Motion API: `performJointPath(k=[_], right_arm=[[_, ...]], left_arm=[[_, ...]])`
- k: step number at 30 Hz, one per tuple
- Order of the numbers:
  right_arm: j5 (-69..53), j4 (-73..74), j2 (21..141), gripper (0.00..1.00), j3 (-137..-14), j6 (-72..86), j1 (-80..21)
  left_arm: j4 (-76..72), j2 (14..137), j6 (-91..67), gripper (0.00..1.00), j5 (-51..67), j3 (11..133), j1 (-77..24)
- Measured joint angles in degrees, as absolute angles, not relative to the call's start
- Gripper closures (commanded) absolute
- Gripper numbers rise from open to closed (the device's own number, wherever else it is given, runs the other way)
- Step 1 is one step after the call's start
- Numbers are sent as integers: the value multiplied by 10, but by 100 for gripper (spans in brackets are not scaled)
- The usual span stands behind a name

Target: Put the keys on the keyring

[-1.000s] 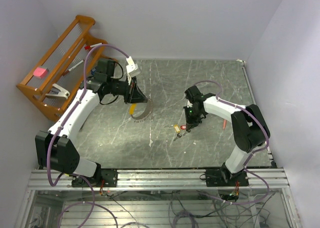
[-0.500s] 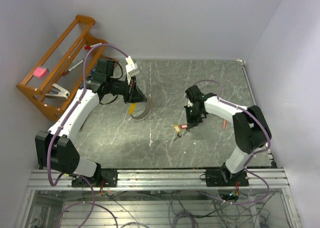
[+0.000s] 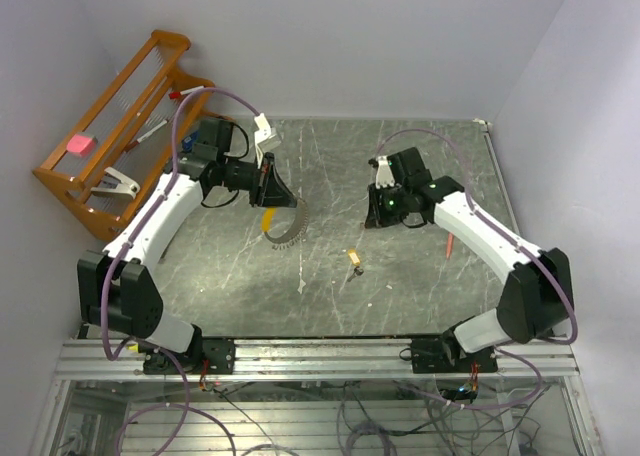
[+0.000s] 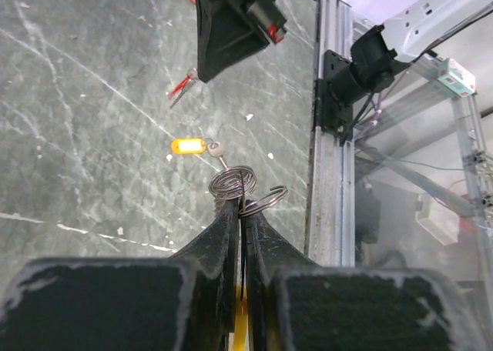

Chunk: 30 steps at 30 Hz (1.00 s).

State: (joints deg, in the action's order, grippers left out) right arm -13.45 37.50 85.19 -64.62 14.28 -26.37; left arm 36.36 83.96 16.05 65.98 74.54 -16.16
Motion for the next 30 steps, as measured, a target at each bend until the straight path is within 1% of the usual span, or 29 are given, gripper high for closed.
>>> performJointPath(k=[6, 11, 15, 26, 30], right_arm=[[-201, 360, 803, 100, -700, 87, -263], [-258, 353, 796, 100, -743, 57, -263], [-287, 356, 796, 100, -770, 28, -264], [-315, 280, 779, 100, -777, -41, -269], [-317, 228, 779, 100, -772, -50, -297]], left_arm=[[356, 846, 144, 93, 709, 743, -162], [267, 821, 57, 93, 750, 694, -163], [224, 810, 9, 93, 764, 672, -170], [191, 801, -58, 93, 799, 660, -210], [195, 801, -69, 93, 805, 661, -223]])
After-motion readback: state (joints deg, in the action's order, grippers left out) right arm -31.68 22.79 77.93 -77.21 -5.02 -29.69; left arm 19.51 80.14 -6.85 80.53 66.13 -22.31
